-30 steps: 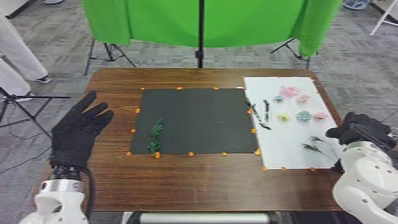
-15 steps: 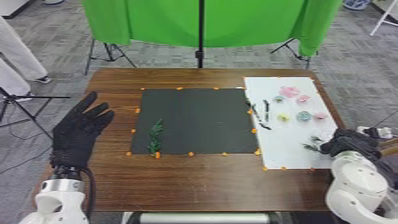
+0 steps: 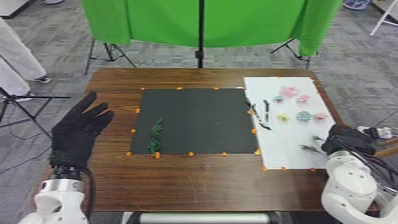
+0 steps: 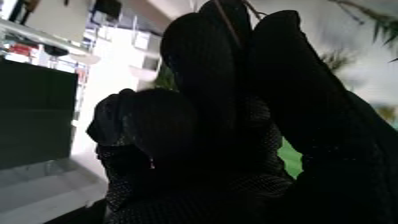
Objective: Arrange flowers
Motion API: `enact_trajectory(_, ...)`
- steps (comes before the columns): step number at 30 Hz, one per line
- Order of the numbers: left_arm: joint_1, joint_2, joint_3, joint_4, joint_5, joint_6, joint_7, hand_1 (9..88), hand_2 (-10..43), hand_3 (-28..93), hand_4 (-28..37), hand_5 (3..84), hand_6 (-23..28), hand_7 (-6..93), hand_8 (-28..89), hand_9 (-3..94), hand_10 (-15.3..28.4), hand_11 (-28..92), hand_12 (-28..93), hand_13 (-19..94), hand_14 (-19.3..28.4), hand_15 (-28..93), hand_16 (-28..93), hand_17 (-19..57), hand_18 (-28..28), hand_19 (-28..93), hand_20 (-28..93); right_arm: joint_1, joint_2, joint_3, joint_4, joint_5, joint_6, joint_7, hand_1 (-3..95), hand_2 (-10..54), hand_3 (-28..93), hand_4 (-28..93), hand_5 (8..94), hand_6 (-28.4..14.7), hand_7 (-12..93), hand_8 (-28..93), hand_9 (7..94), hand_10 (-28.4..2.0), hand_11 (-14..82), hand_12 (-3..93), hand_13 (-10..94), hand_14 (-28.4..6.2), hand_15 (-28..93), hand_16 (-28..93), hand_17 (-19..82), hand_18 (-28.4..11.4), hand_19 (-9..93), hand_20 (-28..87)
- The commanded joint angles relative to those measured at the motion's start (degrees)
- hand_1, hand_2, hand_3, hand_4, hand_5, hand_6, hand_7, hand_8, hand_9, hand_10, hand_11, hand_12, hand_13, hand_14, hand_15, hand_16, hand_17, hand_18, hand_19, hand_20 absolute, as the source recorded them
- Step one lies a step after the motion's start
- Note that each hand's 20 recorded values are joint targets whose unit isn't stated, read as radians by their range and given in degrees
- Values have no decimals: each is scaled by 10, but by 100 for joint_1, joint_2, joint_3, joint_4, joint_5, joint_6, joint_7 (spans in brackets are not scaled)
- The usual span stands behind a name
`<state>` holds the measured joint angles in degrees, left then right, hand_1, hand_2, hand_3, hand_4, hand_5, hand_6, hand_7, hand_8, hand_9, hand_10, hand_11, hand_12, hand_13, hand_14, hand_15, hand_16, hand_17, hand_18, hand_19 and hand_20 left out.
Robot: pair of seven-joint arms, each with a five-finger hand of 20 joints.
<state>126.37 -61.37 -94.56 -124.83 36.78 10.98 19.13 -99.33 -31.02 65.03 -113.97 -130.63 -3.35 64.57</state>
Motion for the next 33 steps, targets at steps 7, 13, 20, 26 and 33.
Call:
enact_trajectory(7,204,38,-64,-82,-11,153,93,257,72,789,-237,386,90,145,-103,373,204,271,114,276,276,549,-84,-72,274,590,109,525,-494,-2,-1138,-660,470,-363,532,-94,731,-283,908,-31,168,104,900,-133,431,206,785,-99,806,178,406,-265,932,524)
enact_trajectory(13,304,65,-100,-110,-8,118,140,257,73,789,-237,386,91,144,-103,373,204,272,113,276,277,549,-84,-72,275,590,109,1985,-1488,-1512,-1023,-501,57,-875,532,-95,737,-283,914,-35,162,109,906,-130,433,209,793,-100,811,181,418,-268,932,547)
enact_trajectory(20,307,60,-61,-127,9,119,92,257,73,791,-237,386,91,144,-102,373,204,272,113,276,277,550,-84,-72,274,590,109,3224,-2650,-3051,-131,-401,-429,-1151,529,-95,738,-283,916,-34,159,114,907,-129,439,213,796,-99,813,183,420,-269,932,561)
enact_trajectory(26,253,-46,-172,-177,111,76,-186,257,73,790,-236,386,92,144,-102,373,205,271,113,276,276,549,-85,-72,274,591,109,3544,-3174,-3644,417,-530,-851,-1261,521,-95,736,-282,918,-30,157,113,908,-128,447,215,797,-99,814,184,423,-269,932,566)
enact_trajectory(33,101,-201,-226,-182,227,3,-568,257,73,792,-236,388,92,145,-102,375,205,271,113,277,277,550,-85,-72,274,591,109,3610,-3588,-3796,833,-647,-1476,-1385,495,-95,733,-260,930,-25,175,115,917,-130,474,218,811,-105,828,183,435,-273,932,597)
